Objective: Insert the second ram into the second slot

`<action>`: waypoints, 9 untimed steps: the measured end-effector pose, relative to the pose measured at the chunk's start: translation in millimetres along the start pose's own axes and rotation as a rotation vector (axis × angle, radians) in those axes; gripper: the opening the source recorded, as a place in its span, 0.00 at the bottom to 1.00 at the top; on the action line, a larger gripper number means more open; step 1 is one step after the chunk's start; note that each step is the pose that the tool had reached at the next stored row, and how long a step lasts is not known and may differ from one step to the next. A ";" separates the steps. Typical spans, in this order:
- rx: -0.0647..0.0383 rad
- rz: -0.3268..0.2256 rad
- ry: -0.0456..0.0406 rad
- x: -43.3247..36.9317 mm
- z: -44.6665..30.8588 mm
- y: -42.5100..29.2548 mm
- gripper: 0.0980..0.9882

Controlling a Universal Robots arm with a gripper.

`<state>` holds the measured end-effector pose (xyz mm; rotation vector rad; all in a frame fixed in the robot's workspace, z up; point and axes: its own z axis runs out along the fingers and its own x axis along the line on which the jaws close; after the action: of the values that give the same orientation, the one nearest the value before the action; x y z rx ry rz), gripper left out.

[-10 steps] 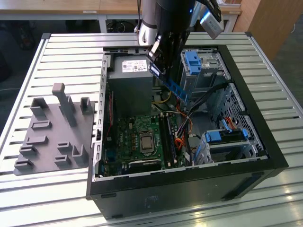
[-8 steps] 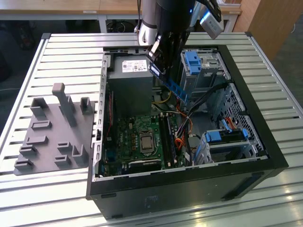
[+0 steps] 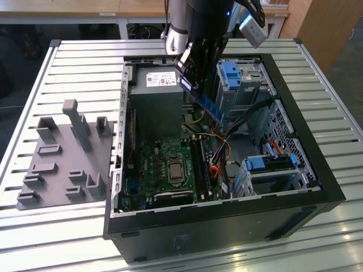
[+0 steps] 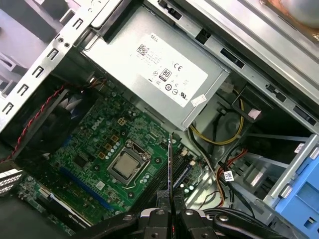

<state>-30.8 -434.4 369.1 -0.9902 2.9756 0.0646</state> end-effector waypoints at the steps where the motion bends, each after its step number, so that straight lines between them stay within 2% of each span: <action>1: 0.000 0.006 -0.0002 0.0 0.0 0.0 0.04; 9: 0.001 0.043 -0.0015 0.0 0.0 0.0 0.04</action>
<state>-30.8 -434.4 369.1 -0.9249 2.9957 0.0643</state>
